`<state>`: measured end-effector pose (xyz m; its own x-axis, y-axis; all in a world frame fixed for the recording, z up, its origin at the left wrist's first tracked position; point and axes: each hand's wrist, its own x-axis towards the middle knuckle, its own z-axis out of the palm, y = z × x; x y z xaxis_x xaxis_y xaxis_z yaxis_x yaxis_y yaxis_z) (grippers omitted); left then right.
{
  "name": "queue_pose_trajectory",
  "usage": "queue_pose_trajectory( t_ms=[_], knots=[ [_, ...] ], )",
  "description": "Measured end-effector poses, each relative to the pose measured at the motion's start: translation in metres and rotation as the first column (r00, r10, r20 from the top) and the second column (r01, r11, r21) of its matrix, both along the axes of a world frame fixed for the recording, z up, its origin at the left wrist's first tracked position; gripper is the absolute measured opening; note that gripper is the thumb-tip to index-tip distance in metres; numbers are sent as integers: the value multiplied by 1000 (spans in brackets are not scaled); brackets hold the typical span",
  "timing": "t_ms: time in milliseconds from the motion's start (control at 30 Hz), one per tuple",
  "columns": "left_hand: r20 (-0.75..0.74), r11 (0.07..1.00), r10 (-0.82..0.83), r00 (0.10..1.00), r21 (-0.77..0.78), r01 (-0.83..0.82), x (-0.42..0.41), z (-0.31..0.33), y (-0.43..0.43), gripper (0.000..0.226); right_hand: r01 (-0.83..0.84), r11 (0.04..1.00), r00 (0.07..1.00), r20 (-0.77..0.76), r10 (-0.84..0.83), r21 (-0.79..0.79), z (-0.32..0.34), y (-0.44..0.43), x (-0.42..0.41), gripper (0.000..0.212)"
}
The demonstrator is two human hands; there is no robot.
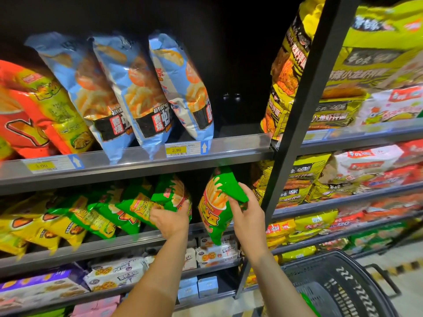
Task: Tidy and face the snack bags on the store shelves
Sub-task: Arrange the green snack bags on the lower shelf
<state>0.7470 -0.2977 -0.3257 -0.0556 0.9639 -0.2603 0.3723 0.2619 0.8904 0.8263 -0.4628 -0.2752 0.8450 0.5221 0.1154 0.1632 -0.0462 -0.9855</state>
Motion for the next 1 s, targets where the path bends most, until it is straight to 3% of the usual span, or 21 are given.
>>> queue_pose_trajectory(
  t_ms=[100, 167, 300, 400, 467, 533, 633, 733, 833, 867, 933, 1000],
  knots=[
    [68, 995, 12, 998, -95, -5, -12, 11, -16, 107, -68, 998, 997, -39, 68, 8, 7, -7, 10, 38],
    [86, 996, -7, 996, -85, 15, -22, 17, -31, 90, -106, 994, 992, -73, 106, 0, 11, -13, 17, 32],
    [218, 949, -315, 924, 59, 310, -49, 42, -59, 52, -215, 976, 951, -230, 207, -12, 26, -32, 24, 14],
    [249, 778, -611, 752, 11, 628, -64, 64, -71, 69, -306, 952, 899, -327, 291, 8, 31, -41, 21, 18],
    [295, 691, -675, 676, -68, 719, -70, 69, -80, 85, -345, 937, 863, -377, 338, 52, 32, -43, 14, 22],
    [373, 673, -660, 652, -92, 734, -75, 69, -90, 77, -363, 930, 852, -380, 359, 64, 32, -45, 5, 23],
    [416, 731, -607, 677, -44, 681, -80, 73, -102, 60, -336, 942, 866, -384, 320, 28, 29, -49, -7, 31],
    [402, 792, -559, 725, -1, 611, -85, 77, -108, 56, -372, 928, 842, -431, 323, -31, 26, -55, -17, 55],
    [353, 820, -544, 761, 28, 572, -88, 87, -118, 59, -413, 905, 857, -379, 349, -100, 27, -57, -30, 88],
    [335, 820, -549, 766, 38, 571, -88, 91, -121, 61, -408, 908, 869, -347, 353, -97, 30, -58, -36, 88],
    [328, 809, -569, 755, 55, 586, -88, 96, -123, 62, -358, 933, 889, -314, 334, -22, 33, -61, -44, 69],
    [358, 775, -590, 724, 1, 632, -89, 107, -125, 63, -308, 950, 878, -371, 303, 45, 34, -66, -47, 55]
  ],
)
